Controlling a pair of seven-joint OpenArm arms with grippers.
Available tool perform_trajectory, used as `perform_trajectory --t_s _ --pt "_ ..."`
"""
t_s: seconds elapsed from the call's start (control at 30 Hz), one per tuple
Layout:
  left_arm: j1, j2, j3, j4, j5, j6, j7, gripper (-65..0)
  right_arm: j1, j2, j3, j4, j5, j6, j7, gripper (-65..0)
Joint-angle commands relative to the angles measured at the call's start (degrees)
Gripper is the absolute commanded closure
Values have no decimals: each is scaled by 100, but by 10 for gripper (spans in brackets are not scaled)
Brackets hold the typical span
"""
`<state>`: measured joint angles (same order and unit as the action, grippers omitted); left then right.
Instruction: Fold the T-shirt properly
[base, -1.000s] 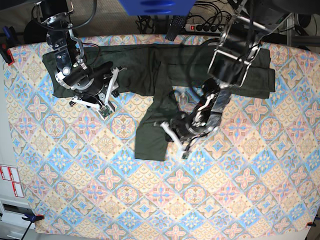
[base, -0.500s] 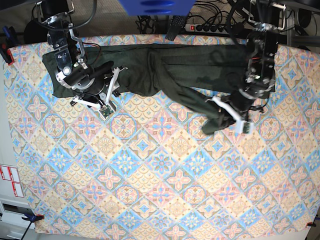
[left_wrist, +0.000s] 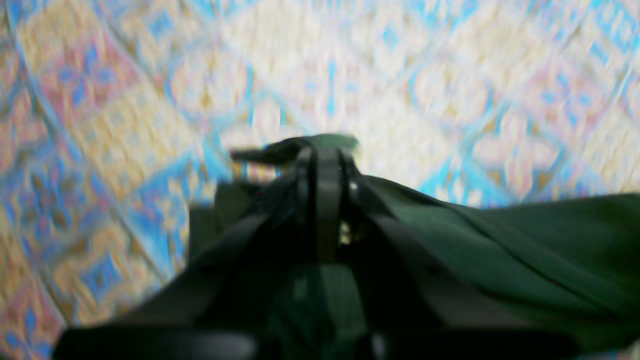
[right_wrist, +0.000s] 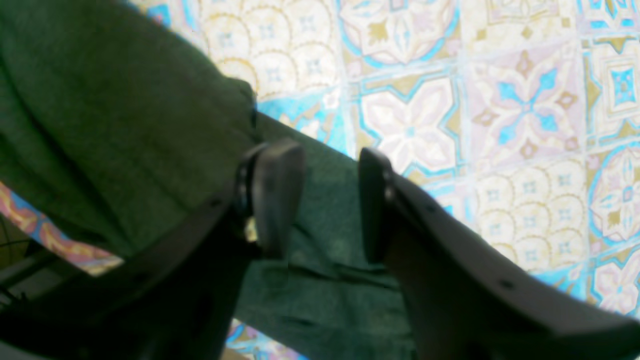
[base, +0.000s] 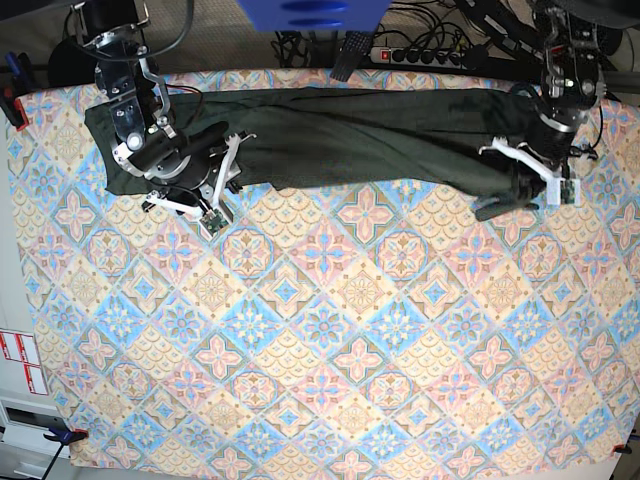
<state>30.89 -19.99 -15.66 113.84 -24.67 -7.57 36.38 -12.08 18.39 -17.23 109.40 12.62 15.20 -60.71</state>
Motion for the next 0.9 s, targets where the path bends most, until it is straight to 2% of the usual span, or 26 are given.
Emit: perform_trajectory --t_s 0.0,0.13,0.33,0.47,0.53,0.63,0.7,0.8,0.87 --pt "229 -54 -38 102 -43 -29 -144 0 60 38 14 88 26 -4 97 -210" --pt "616 -54 -30 75 -35 -29 -135 0 52 38 14 88 34 -4 97 -210" --pt "678 -54 -30 -153 9 -12 -21 -6 34 38 5 88 34 -4 80 -210" --pt "669 -54 -47 -74 -43 -3 560 -167 16 38 5 97 34 -4 71 -210" --pt "678 -54 -241 -48 -43 -12 692 -261 16 38 5 97 34 -4 71 -210" --pt "651 -54 -619 -101 -43 -21 718 -354 16 38 5 97 34 -4 71 -210" --pt "598 -72 -794 -224 -43 -21 718 -380 16 38 5 97 34 -4 71 -210" --pt "361 -520 -768 -593 -70 -29 788 -380 34 38 5 97 43 -4 71 -210" --pt "203 -748 -619 -866 -325 -38 1026 -382 34 38 5 97 43 -4 71 -210"
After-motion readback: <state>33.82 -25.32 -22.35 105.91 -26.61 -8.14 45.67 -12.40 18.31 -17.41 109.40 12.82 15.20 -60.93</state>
